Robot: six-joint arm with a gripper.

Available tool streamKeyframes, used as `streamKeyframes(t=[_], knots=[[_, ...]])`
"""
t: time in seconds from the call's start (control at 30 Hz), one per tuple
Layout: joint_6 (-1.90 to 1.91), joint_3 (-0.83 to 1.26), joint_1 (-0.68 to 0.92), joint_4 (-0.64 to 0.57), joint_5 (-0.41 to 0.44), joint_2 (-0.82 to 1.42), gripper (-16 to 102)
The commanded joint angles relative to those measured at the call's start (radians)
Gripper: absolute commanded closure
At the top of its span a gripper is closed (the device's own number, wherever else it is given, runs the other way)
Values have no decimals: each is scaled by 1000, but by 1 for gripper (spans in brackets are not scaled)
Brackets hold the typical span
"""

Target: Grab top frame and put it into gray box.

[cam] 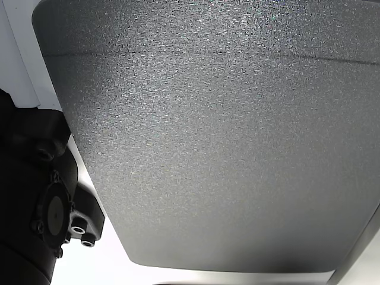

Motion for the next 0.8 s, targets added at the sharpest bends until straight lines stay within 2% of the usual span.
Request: streamKeyframes(t=[0.0, 0.77], knots=[[2, -17, -17, 11, -11, 12, 99], [8, 3, -29, 11, -26, -23, 99]])
